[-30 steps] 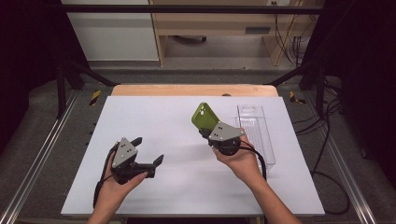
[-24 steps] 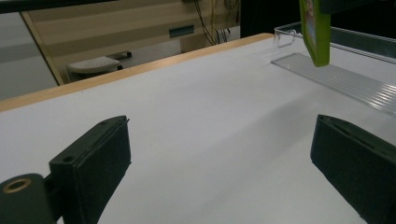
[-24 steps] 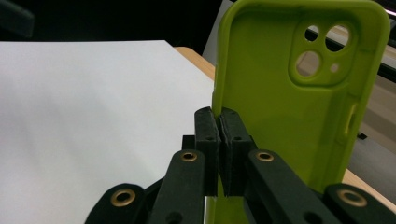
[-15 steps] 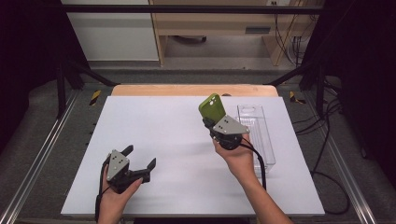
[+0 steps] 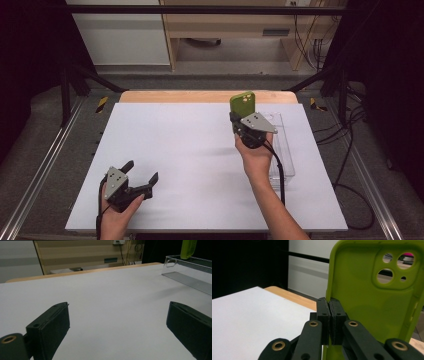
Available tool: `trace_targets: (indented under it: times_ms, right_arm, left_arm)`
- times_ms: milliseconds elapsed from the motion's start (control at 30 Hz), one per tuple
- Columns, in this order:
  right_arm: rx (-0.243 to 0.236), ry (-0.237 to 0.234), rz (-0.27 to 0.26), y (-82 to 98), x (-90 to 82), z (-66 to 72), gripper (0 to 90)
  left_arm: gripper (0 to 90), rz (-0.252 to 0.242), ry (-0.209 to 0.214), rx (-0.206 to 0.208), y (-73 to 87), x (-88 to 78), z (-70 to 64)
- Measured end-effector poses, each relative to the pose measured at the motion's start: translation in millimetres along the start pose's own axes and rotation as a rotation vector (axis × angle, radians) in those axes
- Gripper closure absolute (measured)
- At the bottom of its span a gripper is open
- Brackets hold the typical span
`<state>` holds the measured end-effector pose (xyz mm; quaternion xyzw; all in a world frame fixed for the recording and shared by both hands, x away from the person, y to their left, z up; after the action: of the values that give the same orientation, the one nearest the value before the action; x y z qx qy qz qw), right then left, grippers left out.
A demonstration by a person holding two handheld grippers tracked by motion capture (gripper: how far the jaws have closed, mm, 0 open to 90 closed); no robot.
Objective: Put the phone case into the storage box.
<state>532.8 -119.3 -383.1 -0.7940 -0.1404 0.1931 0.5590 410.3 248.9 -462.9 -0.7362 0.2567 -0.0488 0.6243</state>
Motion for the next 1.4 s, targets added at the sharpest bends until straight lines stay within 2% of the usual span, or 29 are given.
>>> trace_targets:
  times_ms: [33, 67, 100, 200, 267, 367, 500, 800, 967, 1233, 1400]
  right_arm:
    - [0.0, 0.0, 0.0, 0.0, 0.0, 0.0, 88.4]
    - [0.024, 0.027, -0.002, 0.9, 0.0, -8.2, 88.5]
    - [0.024, 0.027, -0.002, 0.9, 0.0, -8.2, 88.5]
    - [0.062, 0.079, -0.007, 2.2, 1.2, -24.3, 88.5]
    - [0.065, 0.09, -0.008, 2.4, 2.1, -27.6, 88.5]
    - [0.075, 0.14, -0.006, 2.6, 5.2, -37.7, 88.5]
    - [0.103, 0.173, -0.004, 5.6, 9.2, -46.8, 88.5]
    - [0.119, 0.209, 0.013, 11.4, 14.7, -67.9, 88.5]
    - [0.136, 0.21, 0.029, 17.4, 17.2, -76.8, 88.5]
    - [0.171, 0.207, 0.059, 30.9, 25.0, -85.1, 88.5]
    - [0.169, 0.217, 0.072, 35.8, 28.3, -86.7, 88.5]
  left_arm:
    - [4.5, 0.002, -0.001, 0.0, 0.3, -0.1, 0.5]
    - [4.6, 0.001, -0.004, 0.0, 0.9, 0.0, 0.7]
    - [4.6, 0.001, -0.004, 0.0, 0.9, 0.0, 0.7]
    - [4.6, -0.001, -0.005, -0.004, 1.6, 0.4, 0.5]
    - [4.5, -0.001, -0.009, -0.002, 2.1, 0.4, -0.2]
    - [4.5, 0.002, -0.008, 0.0, 2.9, 0.5, -1.7]
    - [4.6, 0.004, -0.006, 0.0, 3.2, 0.6, -1.2]
    - [4.7, 0.002, -0.004, -0.012, 3.2, 0.7, 1.0]
    - [4.5, -0.007, -0.005, -0.015, 2.7, 0.0, 1.7]
    - [4.4, -0.014, -0.002, -0.018, 2.3, -0.2, 1.6]
    - [4.4, -0.014, -0.001, -0.017, 2.3, -0.7, 1.5]
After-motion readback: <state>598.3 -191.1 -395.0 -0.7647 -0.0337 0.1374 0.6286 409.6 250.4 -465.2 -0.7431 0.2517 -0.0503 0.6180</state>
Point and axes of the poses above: each handheld gripper's, and its own axes: x roughly forward along the jaws, y roughly out of its underside, z roughly to its left, the point moved 1 cm from there along x, roughly forward along the jaws, and after that the axes turned 12 degrees about -x, right-handed, at the moved point
